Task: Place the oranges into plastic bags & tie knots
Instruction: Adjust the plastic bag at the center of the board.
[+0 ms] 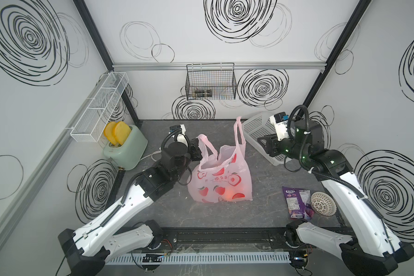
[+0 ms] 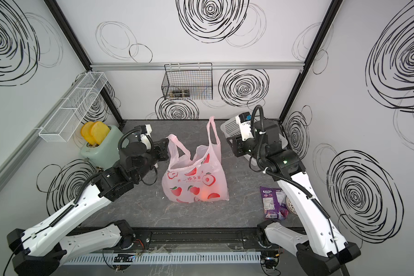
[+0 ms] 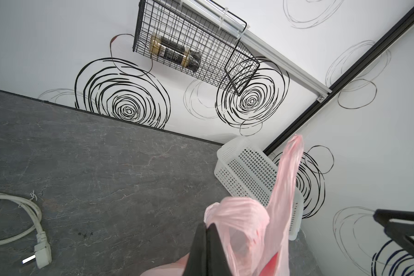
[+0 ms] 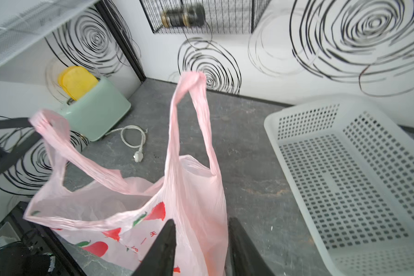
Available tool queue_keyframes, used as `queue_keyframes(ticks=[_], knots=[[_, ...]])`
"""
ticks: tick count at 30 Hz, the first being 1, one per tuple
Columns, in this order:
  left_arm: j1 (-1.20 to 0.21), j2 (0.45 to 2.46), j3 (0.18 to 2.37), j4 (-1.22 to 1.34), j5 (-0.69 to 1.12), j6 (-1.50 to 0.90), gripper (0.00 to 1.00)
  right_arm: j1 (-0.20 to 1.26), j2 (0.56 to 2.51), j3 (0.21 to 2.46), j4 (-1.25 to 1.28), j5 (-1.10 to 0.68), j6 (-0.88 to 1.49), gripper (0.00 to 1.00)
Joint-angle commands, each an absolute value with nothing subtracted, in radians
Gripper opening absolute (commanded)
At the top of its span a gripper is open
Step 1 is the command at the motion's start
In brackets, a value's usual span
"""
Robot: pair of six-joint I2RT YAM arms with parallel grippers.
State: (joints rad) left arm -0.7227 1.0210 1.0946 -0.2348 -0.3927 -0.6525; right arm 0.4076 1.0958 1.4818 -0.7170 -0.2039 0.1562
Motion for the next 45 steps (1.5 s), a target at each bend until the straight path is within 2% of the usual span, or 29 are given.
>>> queue_keyframes(ticks=[1, 5, 7, 9, 10, 15, 20, 25, 30, 41, 43, 45], knots=[[-0.722, 1.013, 1.141, -0.182, -0.417, -0.702, 0.15, 0.433, 1.113, 1.563, -0.662, -0.305, 0.161, 0.42], [-0.716, 1.012, 1.167, -0.164, -0.362, -0.696, 0.23, 0.551, 1.147, 1.523, -0.557, -0.309, 0.203, 0.46], [-0.701, 1.018, 1.194, -0.177, -0.309, -0.696, 0.37, 0.652, 1.179, 1.502, -0.490, -0.283, 0.217, 0.55], [-0.683, 1.013, 1.201, -0.184, -0.260, -0.691, 0.51, 0.692, 1.215, 1.472, -0.406, -0.284, 0.242, 0.63], [-0.669, 1.002, 1.193, -0.183, -0.236, -0.687, 0.54, 0.695, 1.240, 1.459, -0.363, -0.290, 0.265, 0.68], [-0.527, 0.929, 1.088, -0.205, -0.034, -0.667, 0.62, 0.700, 1.370, 1.487, -0.294, -0.203, 0.351, 0.89], [-0.422, 0.866, 0.941, -0.149, 0.199, -0.644, 0.70, 0.744, 1.473, 1.550, -0.274, -0.179, 0.357, 0.99], [-0.388, 0.798, 0.821, -0.087, 0.330, -0.648, 0.75, 0.800, 1.558, 1.622, -0.272, -0.164, 0.352, 0.98], [-0.386, 0.790, 0.792, -0.094, 0.357, -0.638, 0.75, 0.815, 1.591, 1.644, -0.260, -0.188, 0.353, 0.98], [-0.395, 0.814, 0.719, 0.001, 0.393, -0.676, 0.69, 0.818, 1.702, 1.757, -0.321, -0.175, 0.312, 0.99], [-0.395, 0.814, 0.709, 0.008, 0.396, -0.678, 0.67, 0.818, 1.724, 1.780, -0.328, -0.166, 0.300, 0.97], [-0.395, 0.816, 0.706, 0.008, 0.394, -0.674, 0.67, 0.818, 1.744, 1.801, -0.335, -0.160, 0.291, 0.89]])
